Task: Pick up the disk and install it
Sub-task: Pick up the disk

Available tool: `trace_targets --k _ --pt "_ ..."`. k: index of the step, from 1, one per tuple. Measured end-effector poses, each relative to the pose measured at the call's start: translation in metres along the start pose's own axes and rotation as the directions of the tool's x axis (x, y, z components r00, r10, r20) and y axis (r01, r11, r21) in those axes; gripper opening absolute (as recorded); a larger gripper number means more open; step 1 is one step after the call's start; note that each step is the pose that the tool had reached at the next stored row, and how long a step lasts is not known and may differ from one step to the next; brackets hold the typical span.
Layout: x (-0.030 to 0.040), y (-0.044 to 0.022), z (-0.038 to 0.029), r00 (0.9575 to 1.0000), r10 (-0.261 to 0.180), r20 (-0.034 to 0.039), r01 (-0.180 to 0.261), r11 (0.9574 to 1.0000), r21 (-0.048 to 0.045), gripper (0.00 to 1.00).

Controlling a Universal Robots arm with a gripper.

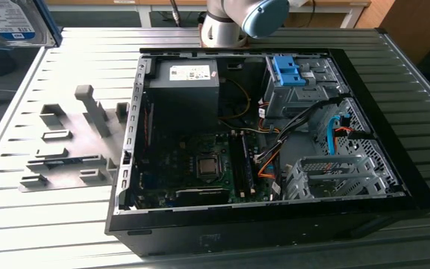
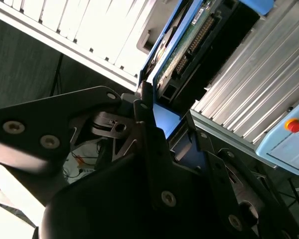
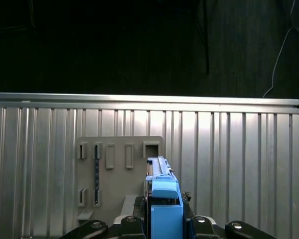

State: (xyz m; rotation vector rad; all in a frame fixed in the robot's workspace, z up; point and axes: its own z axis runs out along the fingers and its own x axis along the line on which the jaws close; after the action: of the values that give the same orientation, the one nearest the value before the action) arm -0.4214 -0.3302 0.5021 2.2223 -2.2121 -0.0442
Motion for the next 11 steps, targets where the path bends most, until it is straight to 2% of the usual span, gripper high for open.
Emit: trace_targets --k 6,11 --pt "-0.0001 0.0001 -0.0051 1.0 0.0 -0.0001 0.0 1.0 -0.0001 0.36" --pt "-0.0001 0.0002 -0.0067 1.0 0.0 0.0 0.0 1.0 0.0 0.36"
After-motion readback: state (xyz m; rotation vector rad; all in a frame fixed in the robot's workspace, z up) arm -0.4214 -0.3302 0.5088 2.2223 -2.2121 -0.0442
